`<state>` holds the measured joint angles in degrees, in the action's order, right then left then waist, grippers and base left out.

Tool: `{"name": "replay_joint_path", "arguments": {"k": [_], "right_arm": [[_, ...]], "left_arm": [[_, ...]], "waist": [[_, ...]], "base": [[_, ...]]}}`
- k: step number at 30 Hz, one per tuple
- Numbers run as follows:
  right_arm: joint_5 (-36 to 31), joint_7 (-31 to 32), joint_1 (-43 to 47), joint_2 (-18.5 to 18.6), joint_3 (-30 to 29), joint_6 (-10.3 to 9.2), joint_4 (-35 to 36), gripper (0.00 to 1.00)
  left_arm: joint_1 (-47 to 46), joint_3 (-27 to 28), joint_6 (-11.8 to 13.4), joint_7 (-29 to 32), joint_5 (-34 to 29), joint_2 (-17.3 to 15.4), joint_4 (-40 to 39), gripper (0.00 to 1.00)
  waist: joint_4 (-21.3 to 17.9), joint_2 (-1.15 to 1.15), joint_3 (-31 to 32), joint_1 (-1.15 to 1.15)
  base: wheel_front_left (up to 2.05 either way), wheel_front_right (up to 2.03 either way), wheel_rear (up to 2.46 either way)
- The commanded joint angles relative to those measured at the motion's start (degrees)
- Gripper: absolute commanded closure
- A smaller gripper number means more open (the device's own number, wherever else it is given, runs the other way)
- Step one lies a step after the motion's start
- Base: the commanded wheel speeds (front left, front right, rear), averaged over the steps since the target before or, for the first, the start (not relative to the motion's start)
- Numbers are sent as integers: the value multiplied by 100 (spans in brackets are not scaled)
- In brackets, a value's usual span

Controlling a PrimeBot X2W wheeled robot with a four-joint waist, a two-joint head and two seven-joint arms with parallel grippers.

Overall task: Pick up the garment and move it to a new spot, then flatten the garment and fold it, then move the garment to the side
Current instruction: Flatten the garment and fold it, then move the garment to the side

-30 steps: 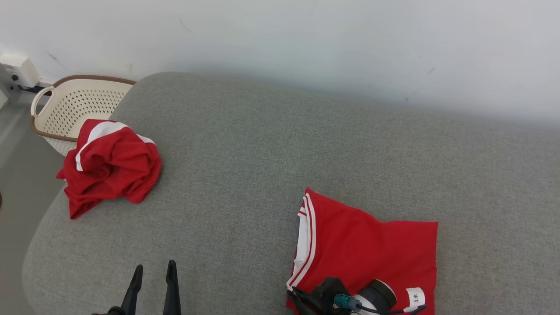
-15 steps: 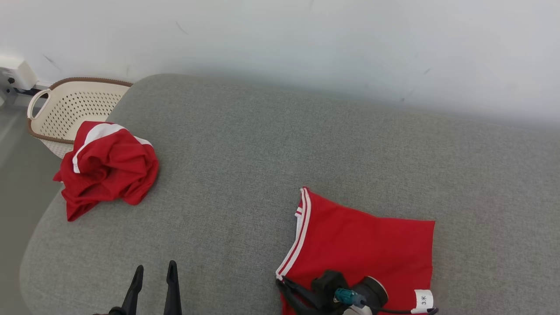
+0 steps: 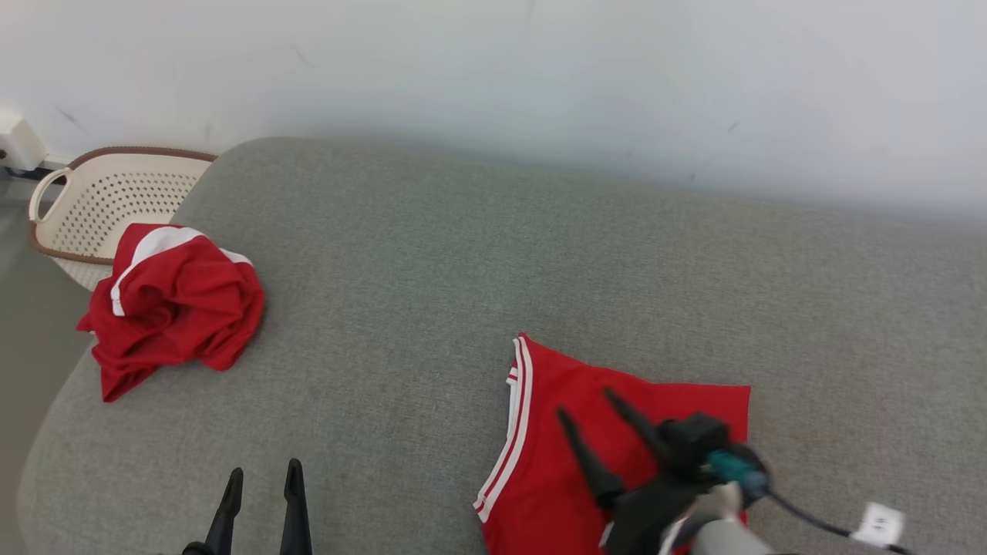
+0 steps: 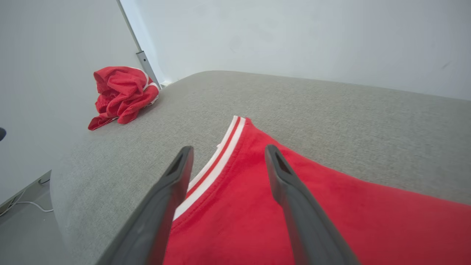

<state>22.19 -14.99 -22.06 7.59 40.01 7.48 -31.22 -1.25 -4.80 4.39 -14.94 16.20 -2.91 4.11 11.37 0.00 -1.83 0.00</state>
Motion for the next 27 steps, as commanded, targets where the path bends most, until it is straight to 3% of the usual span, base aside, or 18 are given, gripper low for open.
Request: {"name": "replay_joint_path", "arguments": {"k": [1, 6, 13, 27], "right_arm": [[-127, -26, 106, 70, -198, 2, 122, 0], [-572, -20, 513, 186, -1302, 2, 546, 0], [-843, 90, 952, 139, -2247, 2, 714, 0], [-797, 1037, 1158, -70, -2747, 2, 385, 0]], "left_arm": [[76, 8, -7, -30, -9, 0, -13, 0], [131, 66, -14, -30, -69, 1, -56, 0], [159, 91, -34, -30, -152, 1, -100, 0], [29, 45, -60, -30, -174, 1, -57, 0]], "waist": [[-54, 0, 11, 0], [-161, 0, 36, 0], [-261, 0, 24, 0], [-274, 0, -55, 0]], "base": [[0, 0, 0], [0, 0, 0], [0, 0, 0], [0, 0, 0]]}}
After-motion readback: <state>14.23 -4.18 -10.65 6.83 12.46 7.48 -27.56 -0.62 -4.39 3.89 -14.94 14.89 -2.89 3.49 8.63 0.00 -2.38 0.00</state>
